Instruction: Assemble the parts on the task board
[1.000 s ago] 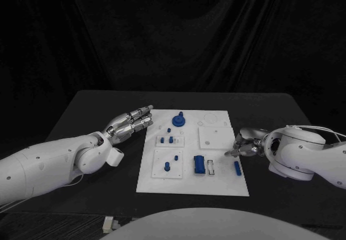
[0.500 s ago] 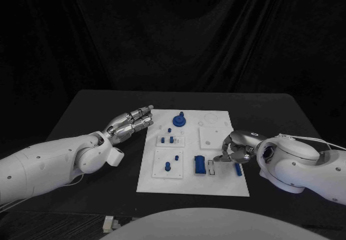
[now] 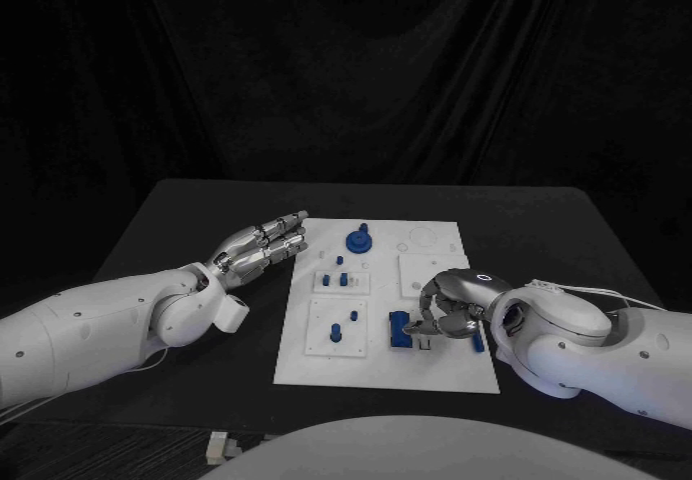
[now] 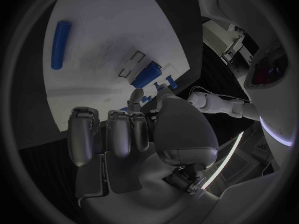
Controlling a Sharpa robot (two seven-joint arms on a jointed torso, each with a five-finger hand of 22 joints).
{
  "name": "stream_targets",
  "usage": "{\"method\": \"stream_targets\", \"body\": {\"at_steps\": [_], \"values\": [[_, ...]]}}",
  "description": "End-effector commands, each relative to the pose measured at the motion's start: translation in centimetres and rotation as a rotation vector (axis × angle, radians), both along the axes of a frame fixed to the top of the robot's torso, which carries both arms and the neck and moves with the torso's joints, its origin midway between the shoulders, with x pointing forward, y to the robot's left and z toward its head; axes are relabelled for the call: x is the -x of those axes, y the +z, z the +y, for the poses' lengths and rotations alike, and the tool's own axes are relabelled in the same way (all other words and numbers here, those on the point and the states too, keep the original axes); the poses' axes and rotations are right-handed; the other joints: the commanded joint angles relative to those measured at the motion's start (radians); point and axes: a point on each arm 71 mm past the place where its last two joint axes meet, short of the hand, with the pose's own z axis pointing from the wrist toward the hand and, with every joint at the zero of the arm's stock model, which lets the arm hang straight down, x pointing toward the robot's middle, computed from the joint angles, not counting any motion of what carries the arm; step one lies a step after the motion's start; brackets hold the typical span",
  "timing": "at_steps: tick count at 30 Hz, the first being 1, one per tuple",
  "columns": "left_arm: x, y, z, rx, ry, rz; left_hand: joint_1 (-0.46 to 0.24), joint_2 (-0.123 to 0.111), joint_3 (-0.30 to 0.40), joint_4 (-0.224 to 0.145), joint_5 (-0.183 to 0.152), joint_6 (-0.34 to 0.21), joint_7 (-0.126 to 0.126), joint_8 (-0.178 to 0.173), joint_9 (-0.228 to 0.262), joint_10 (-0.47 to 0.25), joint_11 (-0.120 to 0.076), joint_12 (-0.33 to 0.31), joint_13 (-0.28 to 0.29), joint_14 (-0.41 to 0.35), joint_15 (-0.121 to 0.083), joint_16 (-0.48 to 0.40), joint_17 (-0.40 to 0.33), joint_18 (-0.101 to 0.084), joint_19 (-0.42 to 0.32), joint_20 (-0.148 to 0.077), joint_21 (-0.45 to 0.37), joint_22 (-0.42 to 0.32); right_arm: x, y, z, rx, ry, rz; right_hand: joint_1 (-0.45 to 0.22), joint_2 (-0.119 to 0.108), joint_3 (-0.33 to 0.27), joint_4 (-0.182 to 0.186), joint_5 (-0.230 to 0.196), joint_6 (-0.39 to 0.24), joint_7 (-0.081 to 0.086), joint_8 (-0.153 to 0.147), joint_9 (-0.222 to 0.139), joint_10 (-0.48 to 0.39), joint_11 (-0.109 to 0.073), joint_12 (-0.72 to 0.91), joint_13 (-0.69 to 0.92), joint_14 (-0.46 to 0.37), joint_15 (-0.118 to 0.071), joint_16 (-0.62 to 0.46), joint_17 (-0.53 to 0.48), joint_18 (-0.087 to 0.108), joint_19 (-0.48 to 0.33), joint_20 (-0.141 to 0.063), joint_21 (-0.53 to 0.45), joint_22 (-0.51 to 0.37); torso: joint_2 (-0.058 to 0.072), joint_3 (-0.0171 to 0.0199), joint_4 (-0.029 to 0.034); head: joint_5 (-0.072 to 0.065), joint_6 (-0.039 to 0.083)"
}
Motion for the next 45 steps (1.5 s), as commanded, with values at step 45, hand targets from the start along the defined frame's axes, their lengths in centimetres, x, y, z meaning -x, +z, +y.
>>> {"method": "stream_targets", "body": {"at_steps": [45], "values": [[0.2, -0.1, -0.2, 0.02, -0.018, 0.006, -0.01, 0.003, 0.01, -0.002, 0.004, 0.001, 0.005, 0.005, 0.001, 0.005, 0.019, 0.0, 0.002, 0.002, 0.009, -0.004, -0.001, 0.007, 0.0, 0.007, 0.005, 0.001, 0.0, -1.8, 1.0, 0.022, 0.034, 0.017, 0.088, -0.004, 0.04, -0.028, 0.0, -0.017, -0.005, 0.042, 0.069, 0.104, -0.011, 0.003, 0.263, 0.083, -0.011, 0.003, 0.149, -0.002, 0.063, -0.01, -0.001, 0.235, -0.001, -0.0002, 0.0005, 0.01, 0.0]]}}
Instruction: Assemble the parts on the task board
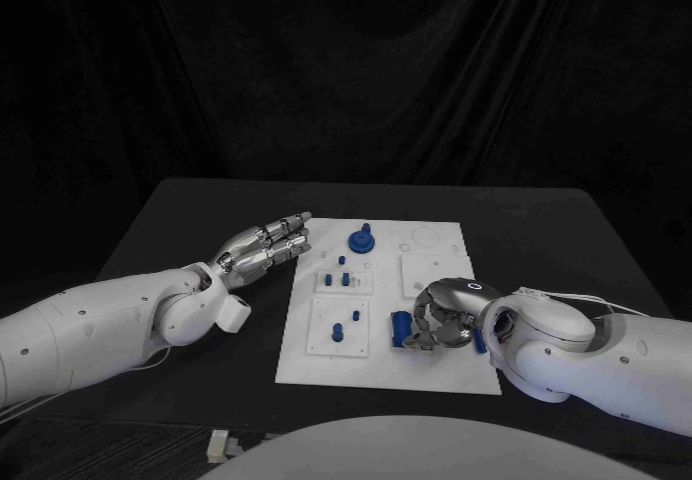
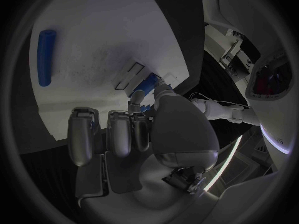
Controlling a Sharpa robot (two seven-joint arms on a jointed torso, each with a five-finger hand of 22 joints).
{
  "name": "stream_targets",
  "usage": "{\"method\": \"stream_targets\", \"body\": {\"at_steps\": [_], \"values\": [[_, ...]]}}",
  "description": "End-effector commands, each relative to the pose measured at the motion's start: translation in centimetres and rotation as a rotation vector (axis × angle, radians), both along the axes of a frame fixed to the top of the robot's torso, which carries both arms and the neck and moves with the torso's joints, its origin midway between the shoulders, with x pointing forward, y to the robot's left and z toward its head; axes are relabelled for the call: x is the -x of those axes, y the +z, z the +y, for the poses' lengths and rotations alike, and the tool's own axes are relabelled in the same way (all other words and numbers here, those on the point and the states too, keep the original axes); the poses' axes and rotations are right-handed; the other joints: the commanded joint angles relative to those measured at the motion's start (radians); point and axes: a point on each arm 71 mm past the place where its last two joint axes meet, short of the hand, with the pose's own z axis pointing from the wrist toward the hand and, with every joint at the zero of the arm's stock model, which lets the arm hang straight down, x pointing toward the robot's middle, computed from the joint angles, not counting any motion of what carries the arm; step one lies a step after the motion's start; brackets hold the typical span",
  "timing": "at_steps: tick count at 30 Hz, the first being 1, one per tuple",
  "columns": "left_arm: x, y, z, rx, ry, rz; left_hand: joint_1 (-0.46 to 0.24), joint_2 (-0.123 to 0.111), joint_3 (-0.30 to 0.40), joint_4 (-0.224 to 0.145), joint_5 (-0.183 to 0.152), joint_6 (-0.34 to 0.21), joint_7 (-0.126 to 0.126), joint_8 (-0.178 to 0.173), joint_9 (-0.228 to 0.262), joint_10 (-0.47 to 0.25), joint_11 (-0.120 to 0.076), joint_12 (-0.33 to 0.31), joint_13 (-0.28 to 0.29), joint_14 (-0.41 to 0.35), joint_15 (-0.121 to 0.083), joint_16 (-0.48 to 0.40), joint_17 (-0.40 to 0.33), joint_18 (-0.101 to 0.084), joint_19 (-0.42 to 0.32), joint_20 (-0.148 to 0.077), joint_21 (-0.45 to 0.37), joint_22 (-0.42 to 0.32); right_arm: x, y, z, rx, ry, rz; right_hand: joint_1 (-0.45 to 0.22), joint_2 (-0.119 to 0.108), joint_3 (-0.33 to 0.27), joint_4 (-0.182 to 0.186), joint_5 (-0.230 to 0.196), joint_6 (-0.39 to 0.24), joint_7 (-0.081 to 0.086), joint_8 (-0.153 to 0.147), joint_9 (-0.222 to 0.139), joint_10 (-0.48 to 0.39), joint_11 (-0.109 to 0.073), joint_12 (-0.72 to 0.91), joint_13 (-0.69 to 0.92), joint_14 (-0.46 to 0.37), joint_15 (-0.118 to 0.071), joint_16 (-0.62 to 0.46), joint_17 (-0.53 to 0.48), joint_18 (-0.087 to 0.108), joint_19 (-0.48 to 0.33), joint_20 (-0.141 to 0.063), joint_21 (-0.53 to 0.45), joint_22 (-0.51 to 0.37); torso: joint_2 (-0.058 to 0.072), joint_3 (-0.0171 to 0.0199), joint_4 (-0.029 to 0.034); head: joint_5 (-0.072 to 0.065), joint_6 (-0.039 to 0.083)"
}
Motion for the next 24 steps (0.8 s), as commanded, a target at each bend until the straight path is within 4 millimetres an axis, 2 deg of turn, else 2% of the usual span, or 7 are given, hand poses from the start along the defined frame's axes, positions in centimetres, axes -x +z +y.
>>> {"method": "stream_targets", "body": {"at_steps": [1, 12, 19, 20, 22, 23, 24], "values": [[0.1, 0.0, -0.2, 0.017, -0.011, -0.001, -0.01, 0.003, 0.007, 0.001, 0.004, 0.001, 0.004, 0.005, 0.001, 0.002, 0.009, 0.0, 0.001, -0.002, 0.006, -0.004, -0.001, 0.007, 0.0, 0.007, 0.005, 0.001, 0.0, 0.0, 0.0, -0.002, -0.001, -0.01, -0.002, 0.003, -0.003, -0.003, -0.01, -0.003, 0.002, 0.005, 0.002, 0.104, -0.004, 0.003, 0.263, 0.086, -0.007, 0.003, 0.149, -0.002, 0.067, -0.007, -0.001, 0.235, 0.0, 0.0, 0.0003, 0.0, 0.0], [0.2, 0.0, -0.1, 0.016, -0.01, 0.001, -0.01, 0.004, 0.008, 0.001, 0.004, 0.001, 0.004, 0.005, 0.001, 0.002, 0.01, 0.0, 0.001, -0.002, 0.006, -0.003, -0.001, 0.007, 0.0, 0.008, 0.005, 0.002, 0.2, 0.4, -0.4, -0.022, -0.009, -0.024, -0.051, -0.023, -0.036, 0.029, -0.015, -0.004, 0.0, 0.0, 0.006, 0.104, -0.005, 0.003, 0.263, 0.086, -0.009, 0.003, 0.148, -0.002, 0.067, -0.008, -0.001, 0.235, 0.0, -0.0003, 0.0001, -0.001, 0.0], [0.2, 0.0, 0.0, 0.013, -0.005, 0.001, -0.01, 0.004, 0.009, 0.001, 0.005, 0.003, 0.005, 0.006, 0.002, 0.003, 0.01, 0.001, 0.001, -0.002, 0.006, -0.003, -0.001, 0.007, 0.001, 0.008, 0.006, 0.002, -0.3, 2.8, -2.1, -0.077, -0.07, -0.078, -0.182, -0.012, -0.05, 0.033, -0.014, 0.009, 0.002, -0.061, -0.047, 0.104, -0.005, 0.003, 0.263, 0.086, -0.009, 0.004, 0.151, -0.003, 0.068, -0.009, 0.0, 0.236, 0.0, 0.0002, -0.0001, -0.005, 0.0], [0.2, 0.0, 0.1, 0.013, -0.004, 0.001, -0.01, 0.004, 0.009, 0.001, 0.005, 0.003, 0.005, 0.006, 0.002, 0.003, 0.01, 0.001, 0.001, -0.002, 0.006, -0.003, -0.001, 0.007, 0.001, 0.008, 0.006, 0.002, -0.5, 3.2, -2.4, -0.082, -0.086, -0.076, -0.247, 0.017, -0.053, 0.033, -0.013, 0.01, 0.005, -0.089, -0.073, 0.104, -0.001, 0.003, 0.263, 0.086, -0.007, 0.004, 0.15, -0.002, 0.067, -0.008, -0.002, 0.235, 0.0, 0.0002, 0.0001, -0.007, 0.0], [0.2, 0.0, 0.1, 0.013, -0.002, -0.001, -0.009, 0.004, 0.011, 0.0, 0.006, 0.005, 0.005, 0.007, 0.002, 0.004, 0.013, 0.001, 0.002, -0.001, 0.006, -0.003, -0.001, 0.007, 0.001, 0.008, 0.006, 0.002, -0.9, 4.0, -3.3, -0.086, -0.127, -0.062, -0.29, 0.055, -0.052, 0.029, -0.013, 0.012, 0.013, -0.125, -0.105, 0.104, 0.001, 0.003, 0.263, 0.086, -0.001, 0.003, 0.148, -0.002, 0.066, -0.005, -0.003, 0.234, -0.001, 0.0, 0.0006, -0.012, 0.0], [0.2, 0.0, 0.1, 0.013, -0.001, -0.002, -0.009, 0.004, 0.012, -0.001, 0.008, 0.005, 0.004, 0.007, 0.002, 0.005, 0.017, 0.001, 0.002, -0.001, 0.007, -0.003, -0.001, 0.007, 0.001, 0.008, 0.006, 0.002, -1.1, 4.3, -3.8, -0.082, -0.143, -0.055, -0.331, 0.099, -0.053, 0.032, -0.009, 0.017, 0.017, -0.157, -0.139, 0.104, 0.009, 0.003, 0.263, 0.086, 0.001, 0.004, 0.149, -0.002, 0.066, -0.001, -0.002, 0.235, 0.0, -0.0001, 0.0008, -0.013, 0.0], [0.2, 0.0, 0.1, 0.014, 0.0, -0.004, -0.008, 0.003, 0.014, -0.003, 0.008, 0.006, 0.004, 0.007, 0.002, 0.006, 0.021, 0.002, 0.002, -0.001, 0.008, -0.003, -0.001, 0.007, 0.001, 0.008, 0.007, 0.003, -1.3, 4.5, -4.2, -0.072, -0.157, -0.048, -0.339, 0.115, -0.055, 0.031, 0.016, 0.032, 0.019, -0.18, -0.167, 0.104, 0.011, 0.003, 0.263, 0.086, 0.004, 0.004, 0.149, -0.002, 0.066, 0.002, -0.002, 0.235, -0.001, -0.0006, 0.0008, -0.015, 0.0]]}}
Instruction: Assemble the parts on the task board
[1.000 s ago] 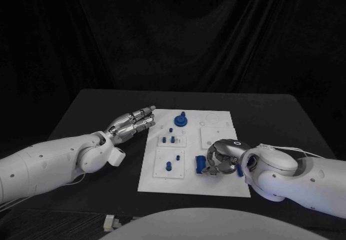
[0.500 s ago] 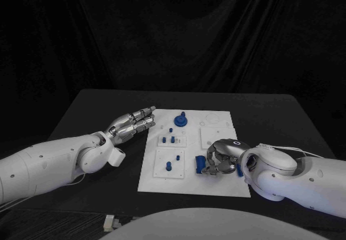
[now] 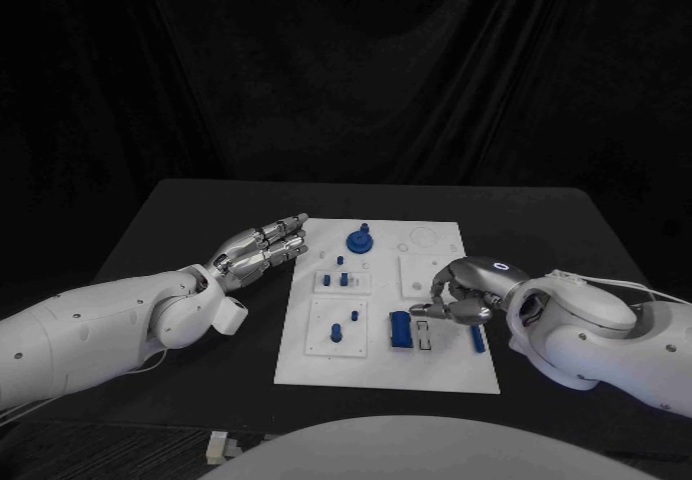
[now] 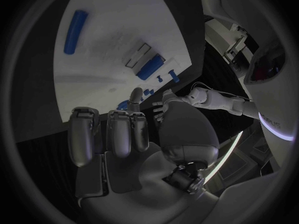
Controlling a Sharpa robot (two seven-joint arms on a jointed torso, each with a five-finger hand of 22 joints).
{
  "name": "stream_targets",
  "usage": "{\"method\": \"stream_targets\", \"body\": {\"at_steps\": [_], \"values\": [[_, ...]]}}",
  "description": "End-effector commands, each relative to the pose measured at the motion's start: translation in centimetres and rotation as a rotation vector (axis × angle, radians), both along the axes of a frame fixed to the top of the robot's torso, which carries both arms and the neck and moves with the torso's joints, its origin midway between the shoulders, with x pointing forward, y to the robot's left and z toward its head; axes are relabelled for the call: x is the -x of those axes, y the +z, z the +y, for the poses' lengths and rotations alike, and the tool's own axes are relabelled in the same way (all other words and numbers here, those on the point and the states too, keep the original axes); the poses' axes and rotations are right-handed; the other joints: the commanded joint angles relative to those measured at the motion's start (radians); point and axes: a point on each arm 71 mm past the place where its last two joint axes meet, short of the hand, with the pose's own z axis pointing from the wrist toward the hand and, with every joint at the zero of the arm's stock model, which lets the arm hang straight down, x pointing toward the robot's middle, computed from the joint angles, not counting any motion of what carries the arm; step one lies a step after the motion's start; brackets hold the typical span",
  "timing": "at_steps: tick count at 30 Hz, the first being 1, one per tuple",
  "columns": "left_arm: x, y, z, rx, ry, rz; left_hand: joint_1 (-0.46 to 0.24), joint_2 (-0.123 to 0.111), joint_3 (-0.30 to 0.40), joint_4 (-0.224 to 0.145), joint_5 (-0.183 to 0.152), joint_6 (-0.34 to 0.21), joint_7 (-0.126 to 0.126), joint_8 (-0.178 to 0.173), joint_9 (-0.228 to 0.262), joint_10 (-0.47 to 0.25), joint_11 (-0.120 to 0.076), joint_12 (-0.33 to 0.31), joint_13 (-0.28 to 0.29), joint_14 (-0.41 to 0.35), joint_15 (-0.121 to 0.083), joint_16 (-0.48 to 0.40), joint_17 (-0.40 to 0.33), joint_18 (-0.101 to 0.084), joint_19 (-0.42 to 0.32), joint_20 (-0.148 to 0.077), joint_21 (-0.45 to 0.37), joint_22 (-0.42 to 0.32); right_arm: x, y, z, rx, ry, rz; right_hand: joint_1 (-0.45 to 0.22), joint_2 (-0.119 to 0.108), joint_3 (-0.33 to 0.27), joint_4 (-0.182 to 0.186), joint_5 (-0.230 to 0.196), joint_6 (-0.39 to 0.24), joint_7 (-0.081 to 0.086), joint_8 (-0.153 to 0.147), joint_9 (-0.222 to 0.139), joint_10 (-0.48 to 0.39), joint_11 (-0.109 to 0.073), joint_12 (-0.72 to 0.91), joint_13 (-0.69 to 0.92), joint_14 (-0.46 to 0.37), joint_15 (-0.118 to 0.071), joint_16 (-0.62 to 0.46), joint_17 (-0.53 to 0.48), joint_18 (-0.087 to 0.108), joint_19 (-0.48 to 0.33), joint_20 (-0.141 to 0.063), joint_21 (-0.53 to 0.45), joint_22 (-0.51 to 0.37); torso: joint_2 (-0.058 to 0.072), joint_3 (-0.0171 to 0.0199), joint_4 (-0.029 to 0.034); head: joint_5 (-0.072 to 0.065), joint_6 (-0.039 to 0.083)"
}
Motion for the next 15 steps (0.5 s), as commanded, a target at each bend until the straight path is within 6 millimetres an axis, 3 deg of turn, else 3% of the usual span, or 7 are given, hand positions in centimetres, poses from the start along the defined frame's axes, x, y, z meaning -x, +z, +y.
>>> {"method": "stream_targets", "body": {"at_steps": [1, 2, 3, 4, 6, 8, 15], "values": [[0.1, 0.2, -0.1, 0.016, 0.001, -0.013, -0.004, -0.001, 0.007, -0.002, 0.004, 0.007, 0.004, 0.004, 0.001, 0.001, 0.008, 0.002, 0.001, -0.001, 0.008, -0.002, 0.0, 0.007, 0.002, 0.008, 0.007, 0.002, -0.4, 0.6, -1.4, -0.018, -0.085, 0.049, 0.002, 0.041, 0.006, -0.011, 0.1, 0.022, 0.005, -0.054, -0.059, 0.104, 0.01, 0.003, 0.263, 0.083, 0.009, 0.005, 0.151, -0.002, 0.063, 0.006, -0.001, 0.234, 0.0, -0.0007, 0.0006, -0.007, 0.0], [0.1, 0.2, -0.1, 0.017, 0.003, -0.015, -0.009, -0.003, 0.005, 0.002, -0.003, 0.008, 0.004, 0.005, 0.001, 0.002, 0.01, 0.002, 0.002, -0.001, 0.007, -0.002, 0.0, 0.007, 0.002, 0.008, 0.007, 0.002, -0.5, 0.7, -1.7, -0.003, -0.093, 0.058, 0.066, 0.04, 0.037, -0.033, 0.286, 0.032, 0.004, -0.091, -0.098, 0.104, 0.013, 0.003, 0.263, 0.083, 0.009, 0.005, 0.151, -0.003, 0.063, 0.006, -0.001, 0.235, 0.0, -0.0009, 0.0008, -0.009, 0.0], [0.1, 0.2, -0.1, 0.017, 0.004, -0.016, -0.035, -0.005, -0.013, 0.035, -0.023, 0.013, 0.004, 0.007, 0.002, 0.003, 0.012, 0.002, 0.002, -0.001, 0.004, -0.002, 0.0, 0.007, 0.002, 0.007, 0.007, 0.002, -0.6, 0.7, -2.1, 0.017, -0.103, 0.071, 0.094, 0.03, 0.054, -0.031, 0.412, 0.051, 0.008, -0.127, -0.141, 0.104, 0.015, 0.003, 0.263, 0.082, 0.011, 0.004, 0.148, -0.002, 0.063, 0.008, -0.002, 0.234, 0.0, -0.0009, 0.0006, -0.012, 0.0], [0.0, 0.2, -0.1, 0.018, 0.006, -0.019, -0.038, -0.006, -0.017, 0.041, -0.025, 0.014, 0.004, 0.007, 0.002, 0.004, 0.012, 0.002, 0.002, -0.001, 0.003, -0.002, 0.0, 0.008, 0.003, 0.007, 0.008, 0.002, -0.8, 0.7, -2.8, 0.053, -0.12, 0.095, 0.125, 0.007, 0.073, -0.012, 0.426, 0.095, 0.015, -0.194, -0.221, 0.104, 0.022, 0.003, 0.263, 0.081, 0.017, 0.002, 0.143, -0.001, 0.061, 0.015, -0.005, 0.233, 0.0, -0.001, 0.0011, -0.017, 0.0], [0.0, 0.2, -0.1, 0.017, 0.007, -0.02, -0.038, -0.006, -0.017, 0.042, -0.026, 0.015, 0.005, 0.008, 0.002, 0.003, 0.011, 0.002, 0.002, -0.001, 0.003, -0.002, 0.0, 0.008, 0.002, 0.007, 0.007, 0.001, -0.9, 0.6, -3.3, 0.08, -0.13, 0.114, 0.126, 0.005, 0.073, -0.009, 0.415, 0.096, 0.017, -0.201, -0.228, 0.104, 0.022, 0.003, 0.263, 0.081, 0.018, 0.002, 0.142, -0.001, 0.061, 0.016, -0.005, 0.233, 0.0, -0.0009, 0.0016, -0.02, 0.0], [0.0, 0.2, 0.0, 0.017, 0.007, -0.02, -0.038, -0.005, -0.017, 0.042, -0.025, 0.015, 0.006, 0.008, 0.002, 0.003, 0.011, 0.002, 0.002, -0.001, 0.002, -0.002, 0.0, 0.008, 0.002, 0.007, 0.007, 0.001, -1.1, 0.3, -4.1, 0.131, -0.146, 0.149, 0.183, -0.022, 0.091, -0.042, 0.416, 0.119, 0.015, -0.227, -0.26, 0.104, 0.021, 0.003, 0.263, 0.08, 0.017, 0.0, 0.137, -0.001, 0.06, 0.016, -0.008, 0.232, -0.001, -0.001, 0.0009, -0.023, 0.0], [0.0, 0.1, -0.1, 0.016, 0.005, -0.017, -0.036, -0.005, -0.016, 0.042, -0.022, 0.017, 0.008, 0.008, 0.002, 0.003, 0.009, 0.002, 0.002, -0.001, 0.002, -0.002, 0.0, 0.008, 0.002, 0.006, 0.007, 0.002, -1.5, -0.3, -5.2, 0.218, -0.171, 0.211, 0.259, -0.054, 0.125, -0.095, 0.498, 0.143, 0.008, -0.24, -0.278, 0.104, 0.015, 0.003, 0.263, 0.081, 0.012, 0.0, 0.138, -0.002, 0.062, 0.013, -0.003, 0.234, -0.003, -0.0032, 0.003, -0.04, 0.0]]}}
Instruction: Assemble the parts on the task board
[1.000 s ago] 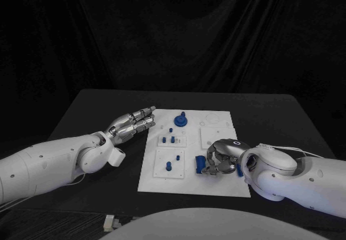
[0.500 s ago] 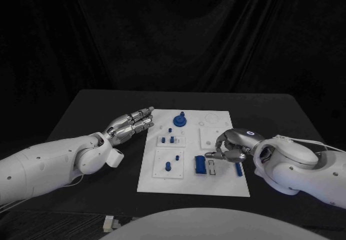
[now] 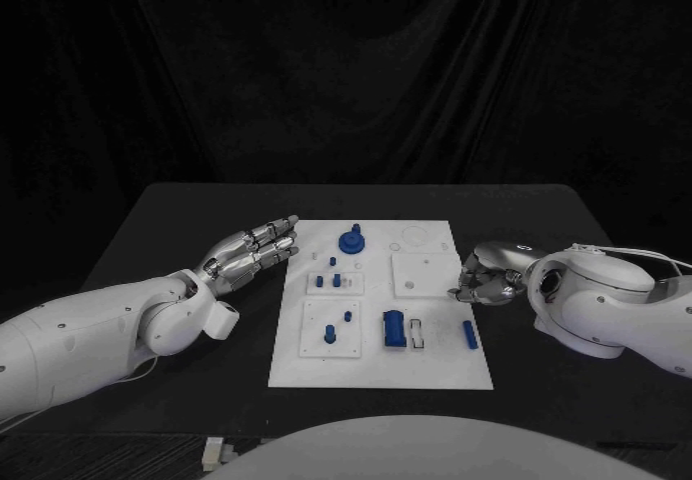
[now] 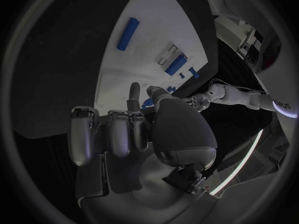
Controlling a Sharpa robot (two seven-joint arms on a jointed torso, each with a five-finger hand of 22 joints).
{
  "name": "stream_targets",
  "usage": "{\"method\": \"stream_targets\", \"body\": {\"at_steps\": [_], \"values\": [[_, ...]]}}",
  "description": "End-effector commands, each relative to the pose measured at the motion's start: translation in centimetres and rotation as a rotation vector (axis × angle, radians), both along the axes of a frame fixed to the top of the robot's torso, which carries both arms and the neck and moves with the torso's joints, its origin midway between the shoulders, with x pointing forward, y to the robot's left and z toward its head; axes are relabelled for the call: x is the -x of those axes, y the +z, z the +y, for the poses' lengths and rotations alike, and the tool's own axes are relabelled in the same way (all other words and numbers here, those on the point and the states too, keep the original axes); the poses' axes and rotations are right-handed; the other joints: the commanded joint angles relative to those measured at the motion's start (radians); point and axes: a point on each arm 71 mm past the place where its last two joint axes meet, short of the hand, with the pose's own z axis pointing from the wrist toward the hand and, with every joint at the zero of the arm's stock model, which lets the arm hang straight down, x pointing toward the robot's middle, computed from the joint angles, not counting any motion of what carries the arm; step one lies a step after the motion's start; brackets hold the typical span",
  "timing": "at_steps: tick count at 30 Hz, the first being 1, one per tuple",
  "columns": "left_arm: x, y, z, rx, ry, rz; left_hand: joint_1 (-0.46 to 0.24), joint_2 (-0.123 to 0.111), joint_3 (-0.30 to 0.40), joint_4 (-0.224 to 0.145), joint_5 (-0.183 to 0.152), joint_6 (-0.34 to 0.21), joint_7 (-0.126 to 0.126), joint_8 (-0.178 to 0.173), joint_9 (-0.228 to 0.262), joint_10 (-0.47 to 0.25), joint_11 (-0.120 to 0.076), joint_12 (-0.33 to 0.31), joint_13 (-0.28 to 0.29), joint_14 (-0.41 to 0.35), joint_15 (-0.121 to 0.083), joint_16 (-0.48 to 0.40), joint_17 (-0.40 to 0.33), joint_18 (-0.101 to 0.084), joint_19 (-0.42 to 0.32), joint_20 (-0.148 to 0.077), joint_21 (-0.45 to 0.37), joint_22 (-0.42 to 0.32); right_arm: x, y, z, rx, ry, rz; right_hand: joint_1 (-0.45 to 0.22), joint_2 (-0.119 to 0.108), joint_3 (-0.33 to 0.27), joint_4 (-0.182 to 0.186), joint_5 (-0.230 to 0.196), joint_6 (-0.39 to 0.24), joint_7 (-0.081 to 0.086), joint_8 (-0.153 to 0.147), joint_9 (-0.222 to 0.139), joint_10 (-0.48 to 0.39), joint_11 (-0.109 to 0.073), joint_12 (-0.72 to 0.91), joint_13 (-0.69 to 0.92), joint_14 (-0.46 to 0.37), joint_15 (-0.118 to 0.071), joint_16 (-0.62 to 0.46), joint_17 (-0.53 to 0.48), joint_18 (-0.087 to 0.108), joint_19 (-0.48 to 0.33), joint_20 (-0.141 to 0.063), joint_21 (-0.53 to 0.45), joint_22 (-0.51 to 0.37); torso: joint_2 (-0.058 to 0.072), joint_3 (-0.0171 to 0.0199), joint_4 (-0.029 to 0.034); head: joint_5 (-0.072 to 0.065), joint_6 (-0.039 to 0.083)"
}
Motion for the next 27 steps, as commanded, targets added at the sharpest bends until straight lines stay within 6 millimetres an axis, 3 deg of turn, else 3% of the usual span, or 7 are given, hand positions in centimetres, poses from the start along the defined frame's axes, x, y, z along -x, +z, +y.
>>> {"method": "stream_targets", "body": {"at_steps": [1, 2, 6, 13, 19, 24, 27], "values": [[0.0, 0.1, -0.1, 0.015, 0.001, -0.013, -0.003, 0.0, 0.001, 0.002, 0.001, 0.01, 0.001, 0.005, 0.001, -0.001, 0.002, 0.002, 0.001, -0.001, 0.002, -0.002, -0.001, 0.008, 0.002, 0.006, 0.004, 0.001, 0.1, -0.7, -0.7, 0.096, -0.032, 0.103, 0.009, -0.005, 0.0, -0.008, -0.008, 0.008, 0.001, -0.004, -0.001, 0.104, -0.003, 0.003, 0.263, 0.082, -0.001, 0.0, 0.139, -0.002, 0.063, 0.001, 0.001, 0.234, -0.002, -0.0019, 0.0011, -0.012, 0.0], [0.0, 0.1, -0.1, 0.015, 0.001, -0.012, -0.002, 0.001, 0.002, 0.002, 0.002, 0.01, 0.001, 0.005, 0.001, -0.001, 0.002, 0.002, 0.001, -0.001, 0.002, -0.002, -0.001, 0.008, 0.002, 0.006, 0.004, 0.001, 0.1, -0.8, -0.8, 0.102, -0.034, 0.109, 0.002, -0.007, -0.002, -0.004, -0.049, 0.012, 0.002, -0.004, 0.001, 0.104, -0.002, 0.003, 0.263, 0.082, -0.001, 0.0, 0.139, -0.002, 0.063, 0.001, 0.001, 0.234, -0.001, -0.001, 0.0003, -0.014, 0.0], [0.0, 0.1, -0.2, 0.015, -0.002, -0.009, 0.004, 0.002, 0.004, -0.002, 0.006, 0.01, 0.002, 0.005, 0.001, -0.001, 0.002, 0.002, 0.001, -0.001, 0.001, -0.002, -0.001, 0.008, 0.002, 0.007, 0.004, 0.001, 0.2, -1.2, -1.0, 0.122, -0.041, 0.129, 0.004, -0.009, -0.001, -0.007, -0.089, 0.015, 0.002, -0.004, 0.003, 0.104, -0.002, 0.003, 0.263, 0.083, -0.002, 0.001, 0.14, -0.002, 0.063, 0.0, 0.002, 0.234, 0.002, 0.0023, -0.0033, -0.015, 0.0], [0.0, 0.0, -0.2, 0.014, -0.005, -0.006, 0.007, 0.002, 0.006, -0.004, 0.008, 0.01, 0.002, 0.005, 0.001, -0.001, 0.002, 0.002, 0.001, -0.001, 0.002, -0.002, -0.001, 0.008, 0.003, 0.007, 0.004, 0.001, 0.5, -1.8, -1.1, 0.124, -0.048, 0.14, 0.007, -0.007, 0.0, -0.01, -0.121, 0.017, 0.001, -0.005, 0.005, 0.104, -0.003, 0.003, 0.263, 0.083, -0.003, 0.001, 0.14, -0.002, 0.064, -0.001, 0.003, 0.235, 0.002, 0.0027, -0.002, -0.016, 0.0], [0.0, -0.1, -0.2, 0.013, -0.005, -0.003, 0.007, 0.002, 0.006, -0.004, 0.008, 0.01, 0.002, 0.005, 0.001, -0.001, 0.002, 0.002, 0.001, -0.001, 0.002, -0.002, -0.001, 0.008, 0.003, 0.007, 0.004, 0.001, 0.6, -2.2, -1.0, 0.131, -0.054, 0.15, -0.006, -0.004, -0.01, -0.005, -0.202, 0.023, 0.002, -0.001, 0.015, 0.104, -0.002, 0.003, 0.263, 0.083, -0.004, 0.002, 0.142, -0.002, 0.064, -0.002, 0.004, 0.235, 0.002, 0.0017, -0.0016, -0.014, 0.0], [0.0, -0.1, -0.2, 0.013, -0.006, -0.001, 0.009, 0.003, 0.007, -0.005, 0.009, 0.01, 0.003, 0.005, 0.001, -0.001, 0.002, 0.002, 0.001, -0.001, 0.002, -0.002, -0.001, 0.008, 0.003, 0.007, 0.004, 0.001, 0.8, -2.5, -1.1, 0.148, -0.056, 0.171, -0.037, -0.002, -0.035, 0.013, -0.297, 0.024, 0.005, 0.0, 0.023, 0.104, 0.001, 0.003, 0.263, 0.083, -0.002, 0.002, 0.141, -0.002, 0.064, -0.001, 0.003, 0.235, 0.003, 0.0016, -0.0024, -0.012, 0.0], [0.0, -0.1, -0.1, 0.013, -0.006, 0.0, 0.01, 0.003, 0.008, -0.006, 0.009, 0.01, 0.003, 0.005, 0.001, -0.001, 0.002, 0.002, 0.001, -0.001, 0.002, -0.002, -0.001, 0.008, 0.003, 0.007, 0.004, 0.001, 1.0, -2.8, -1.1, 0.155, -0.056, 0.181, -0.047, -0.001, -0.043, 0.02, -0.314, 0.018, 0.007, -0.005, 0.023, 0.104, 0.002, 0.003, 0.263, 0.082, -0.001, 0.0, 0.138, -0.002, 0.063, 0.0, 0.002, 0.234, 0.003, 0.002, -0.0019, -0.011, 0.0]]}}
